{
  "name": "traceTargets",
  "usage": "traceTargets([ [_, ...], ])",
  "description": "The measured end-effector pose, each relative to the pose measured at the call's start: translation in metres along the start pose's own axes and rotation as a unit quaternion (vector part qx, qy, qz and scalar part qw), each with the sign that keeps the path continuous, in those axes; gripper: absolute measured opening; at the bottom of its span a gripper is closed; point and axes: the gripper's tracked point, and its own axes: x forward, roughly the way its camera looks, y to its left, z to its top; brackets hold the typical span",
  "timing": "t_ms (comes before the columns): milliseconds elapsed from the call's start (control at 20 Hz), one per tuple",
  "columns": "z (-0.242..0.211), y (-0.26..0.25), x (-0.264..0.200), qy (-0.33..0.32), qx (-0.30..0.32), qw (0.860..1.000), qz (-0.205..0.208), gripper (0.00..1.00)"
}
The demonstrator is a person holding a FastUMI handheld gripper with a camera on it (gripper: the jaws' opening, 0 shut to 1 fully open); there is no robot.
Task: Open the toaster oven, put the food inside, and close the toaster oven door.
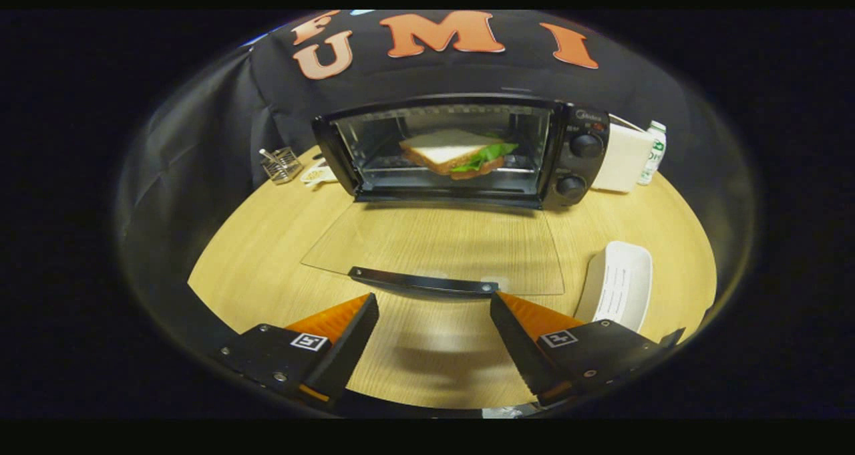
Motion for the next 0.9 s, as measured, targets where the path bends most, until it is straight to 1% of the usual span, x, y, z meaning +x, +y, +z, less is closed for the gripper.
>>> traceTargets([
  [100,-0.015,-0.004,0.011,0.028,0.01,0.999,-0.019,0.99],
  [250,-0.017,-0.008,0.032,0.04,0.006,0.999,-0.034,1.0],
  [300,-0.013,-0.004,0.038,0.037,0.013,0.999,-0.031,1.0],
  [350,-0.02,0.005,0.041,0.055,0.014,0.998,-0.019,1.0],
  [450,-0.018,0.007,0.046,0.063,0.009,0.998,-0.028,1.0],
  [550,-0.011,0.01,0.045,0.064,0.018,0.998,-0.024,1.0],
  [650,0.004,0.014,0.038,0.052,0.026,0.998,-0.01,1.0],
  [700,0.019,0.015,0.034,0.036,0.027,0.999,-0.005,1.0],
  [900,0.103,0.021,0.017,-0.056,0.021,0.998,0.004,0.99],
])
